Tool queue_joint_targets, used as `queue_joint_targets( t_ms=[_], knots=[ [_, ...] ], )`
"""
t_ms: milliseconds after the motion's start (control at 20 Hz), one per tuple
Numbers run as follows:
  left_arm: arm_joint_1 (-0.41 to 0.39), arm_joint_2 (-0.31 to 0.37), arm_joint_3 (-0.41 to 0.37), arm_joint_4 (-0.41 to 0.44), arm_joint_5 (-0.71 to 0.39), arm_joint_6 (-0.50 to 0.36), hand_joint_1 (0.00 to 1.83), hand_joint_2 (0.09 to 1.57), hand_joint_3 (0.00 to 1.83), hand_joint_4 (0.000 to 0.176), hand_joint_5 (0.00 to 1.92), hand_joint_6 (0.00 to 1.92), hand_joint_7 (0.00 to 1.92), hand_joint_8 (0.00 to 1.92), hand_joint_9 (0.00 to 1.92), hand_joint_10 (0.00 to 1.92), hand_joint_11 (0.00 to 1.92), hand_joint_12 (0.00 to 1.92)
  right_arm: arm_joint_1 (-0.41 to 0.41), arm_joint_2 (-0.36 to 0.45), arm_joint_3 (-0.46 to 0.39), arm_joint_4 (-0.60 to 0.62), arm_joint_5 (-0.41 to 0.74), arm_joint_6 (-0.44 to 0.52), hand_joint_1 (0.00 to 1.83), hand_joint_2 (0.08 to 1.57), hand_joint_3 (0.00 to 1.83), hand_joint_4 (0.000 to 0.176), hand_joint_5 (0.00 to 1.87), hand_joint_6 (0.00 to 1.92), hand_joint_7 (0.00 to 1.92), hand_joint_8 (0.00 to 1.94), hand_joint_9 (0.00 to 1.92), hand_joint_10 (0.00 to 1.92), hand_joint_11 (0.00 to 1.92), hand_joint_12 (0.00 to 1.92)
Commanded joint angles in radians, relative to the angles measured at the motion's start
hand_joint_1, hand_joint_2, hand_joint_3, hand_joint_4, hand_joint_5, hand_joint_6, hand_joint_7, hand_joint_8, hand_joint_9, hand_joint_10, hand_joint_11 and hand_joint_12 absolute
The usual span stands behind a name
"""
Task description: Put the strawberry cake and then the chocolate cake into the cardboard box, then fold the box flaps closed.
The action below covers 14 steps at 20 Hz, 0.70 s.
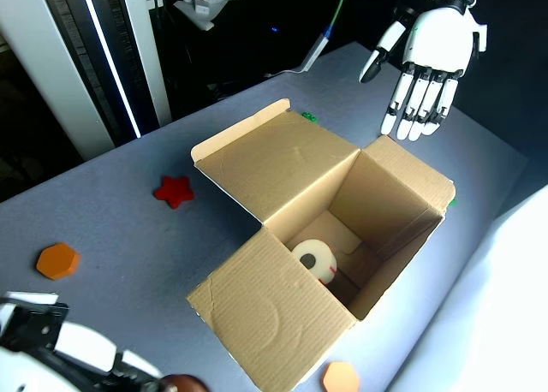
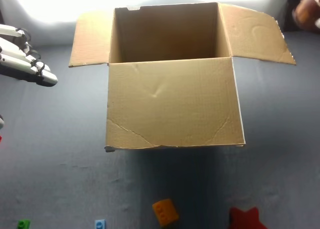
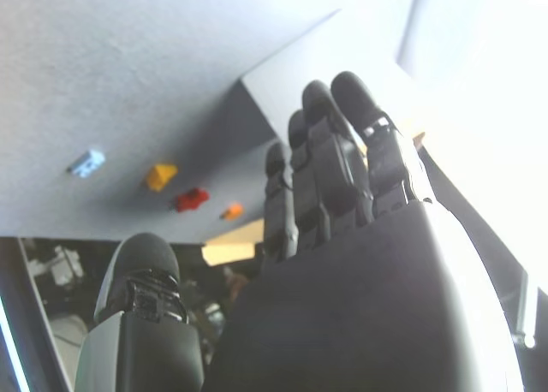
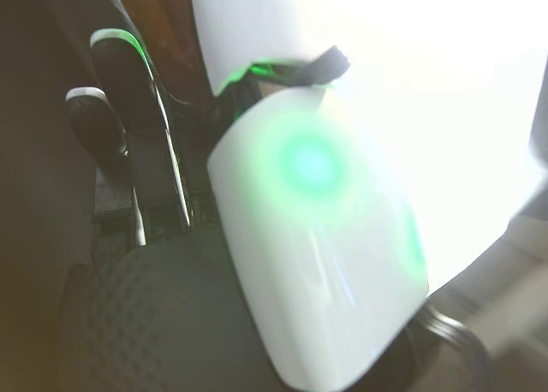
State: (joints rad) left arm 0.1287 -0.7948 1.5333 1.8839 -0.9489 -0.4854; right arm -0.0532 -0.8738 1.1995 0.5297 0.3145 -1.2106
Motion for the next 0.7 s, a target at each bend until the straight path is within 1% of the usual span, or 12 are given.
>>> queue_joint_targets(
  t_ms=[0, 50, 100, 200, 250, 350, 450, 500, 550, 600, 650],
  knots=[
    [-0.009, 0.002, 0.009, -0.076, 0.015, 0.008, 0.17, 1.17, 0.0, 0.05, 0.22, 0.0, 0.29, 0.0, 0.37, 0.0, 0.0, 1.09, 0.025, 0.015, -0.004, -0.11, 0.166, 0.083, 1.35, 1.16, 0.0, 0.0, 0.9, 0.99, 0.96, 1.11, 0.72, 1.49, 0.21, 1.92],
    [-0.008, -0.001, 0.01, -0.076, 0.017, 0.01, 0.16, 1.17, 0.0, 0.049, 0.22, 0.0, 0.28, 0.0, 0.37, 0.0, 0.0, 1.1, 0.031, 0.007, -0.004, -0.218, 0.229, 0.176, 1.35, 1.16, 0.0, 0.0, 0.89, 1.03, 0.96, 1.11, 0.72, 1.48, 0.21, 1.92],
    [-0.006, -0.003, 0.009, -0.076, 0.018, 0.012, 0.16, 1.17, 0.0, 0.051, 0.22, 0.0, 0.29, 0.0, 0.37, 0.0, 0.0, 1.1, 0.048, -0.007, -0.004, -0.253, 0.277, 0.188, 1.35, 1.17, 0.0, 0.0, 0.87, 1.06, 0.94, 1.14, 0.72, 1.48, 0.21, 1.92],
    [0.008, -0.008, 0.005, -0.079, 0.023, 0.016, 0.15, 1.18, 0.0, 0.052, 0.22, 0.0, 0.28, 0.0, 0.37, 0.0, 0.0, 1.09, 0.08, -0.048, 0.003, -0.282, 0.285, 0.188, 1.35, 1.17, 0.0, 0.0, 0.85, 1.04, 0.94, 1.16, 0.72, 1.5, 0.21, 1.92],
    [0.02, -0.009, 0.002, -0.089, 0.028, 0.02, 0.16, 1.17, 0.0, 0.051, 0.23, 0.01, 0.29, 0.0, 0.38, 0.01, 0.0, 1.09, 0.083, -0.067, 0.004, -0.283, 0.284, 0.189, 1.35, 1.17, 0.0, 0.0, 0.87, 1.03, 0.95, 1.13, 0.73, 1.49, 0.22, 1.92],
    [0.047, -0.015, 0.0, -0.107, 0.033, 0.027, 0.17, 1.17, 0.0, 0.049, 0.23, 0.0, 0.29, 0.0, 0.38, 0.0, 0.0, 1.1, 0.079, -0.106, 0.008, -0.323, 0.293, 0.19, 1.35, 1.16, 0.0, 0.0, 0.87, 1.1, 0.96, 1.06, 0.74, 1.44, 0.24, 1.91],
    [0.077, -0.022, 0.0, -0.127, 0.035, 0.038, 0.17, 1.18, 0.0, 0.049, 0.22, 0.0, 0.29, 0.0, 0.38, 0.0, 0.0, 1.1, 0.073, -0.161, 0.023, -0.38, 0.324, 0.206, 1.34, 1.17, 0.0, 0.0, 0.85, 1.14, 0.96, 1.07, 0.73, 1.45, 0.23, 1.91],
    [0.087, -0.023, 0.0, -0.133, 0.037, 0.042, 0.17, 1.17, 0.0, 0.052, 0.23, 0.01, 0.3, 0.0, 0.38, 0.01, 0.0, 1.1, 0.07, -0.18, 0.029, -0.383, 0.341, 0.206, 1.34, 1.18, 0.0, 0.0, 0.82, 1.2, 0.93, 1.11, 0.72, 1.46, 0.23, 1.91],
    [0.097, -0.024, 0.001, -0.141, 0.038, 0.046, 0.16, 1.17, 0.0, 0.051, 0.23, 0.0, 0.29, 0.0, 0.38, 0.0, 0.0, 1.1, 0.065, -0.202, 0.035, -0.383, 0.357, 0.206, 1.34, 1.18, 0.0, 0.0, 0.81, 1.19, 0.93, 1.13, 0.71, 1.48, 0.24, 1.92],
    [0.104, -0.026, 0.004, -0.148, 0.041, 0.052, 0.15, 1.17, 0.0, 0.052, 0.22, 0.0, 0.29, 0.0, 0.38, 0.01, 0.0, 1.1, 0.054, -0.238, 0.044, -0.383, 0.368, 0.195, 1.34, 1.19, 0.0, 0.0, 0.81, 1.15, 0.91, 1.2, 0.68, 1.53, 0.21, 1.92],
    [0.104, -0.027, 0.005, -0.148, 0.042, 0.053, 0.15, 1.17, 0.0, 0.052, 0.22, 0.0, 0.29, 0.0, 0.38, 0.01, 0.0, 1.1, 0.05, -0.25, 0.047, -0.383, 0.37, 0.19, 1.34, 1.19, 0.0, 0.0, 0.81, 1.15, 0.91, 1.2, 0.68, 1.53, 0.21, 1.92]
  ],
)
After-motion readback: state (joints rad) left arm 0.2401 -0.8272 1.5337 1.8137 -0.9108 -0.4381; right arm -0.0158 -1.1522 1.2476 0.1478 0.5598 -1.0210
